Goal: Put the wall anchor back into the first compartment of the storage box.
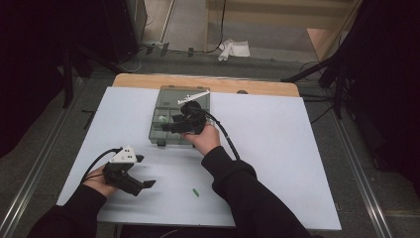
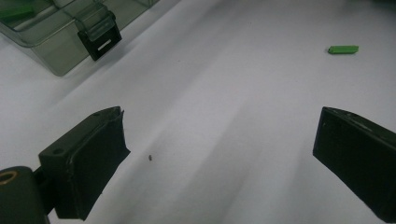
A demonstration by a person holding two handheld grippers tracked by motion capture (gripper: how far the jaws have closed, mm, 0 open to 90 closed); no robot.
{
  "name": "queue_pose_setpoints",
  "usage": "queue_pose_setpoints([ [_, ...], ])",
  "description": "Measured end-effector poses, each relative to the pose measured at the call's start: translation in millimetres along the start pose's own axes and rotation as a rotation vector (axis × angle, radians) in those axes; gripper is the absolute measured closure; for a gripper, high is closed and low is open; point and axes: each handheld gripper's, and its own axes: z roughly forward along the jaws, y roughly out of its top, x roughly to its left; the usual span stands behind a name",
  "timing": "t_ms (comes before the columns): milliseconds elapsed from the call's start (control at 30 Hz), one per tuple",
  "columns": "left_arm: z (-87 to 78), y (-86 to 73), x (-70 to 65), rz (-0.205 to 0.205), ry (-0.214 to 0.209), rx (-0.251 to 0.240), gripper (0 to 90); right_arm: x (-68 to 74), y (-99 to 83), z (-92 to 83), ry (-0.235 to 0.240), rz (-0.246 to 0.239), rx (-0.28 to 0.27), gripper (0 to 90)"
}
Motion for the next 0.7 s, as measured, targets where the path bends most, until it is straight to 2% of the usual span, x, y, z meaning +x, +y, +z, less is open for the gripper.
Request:
queue_pose_setpoints([
  [100, -1.2, 0.7, 0.1, -0.001, 0.004, 0.025, 1.9, 2.6, -6.3, -7.4, 0.016, 0.003, -0.006, 35.5],
  [133, 0.3, -0.3, -0.1, -0.005, 0.001, 0.002, 1.9, 3.4, -8.8, -9.5, 0.024, -0.003, -0.01, 35.5],
  [400, 1.5, -0.8, 0.3, -0.01, 0.002, 0.0, 1.9, 9.6, -29.1, -25.9, 0.05, -0.02, -0.023, 35.3],
  [700, -0.2, -1.5, -1.2, -0.004, 0.004, 0.0, 1.9, 13.5, -38.4, -43.1, 0.058, -0.026, -0.054, 35.4],
])
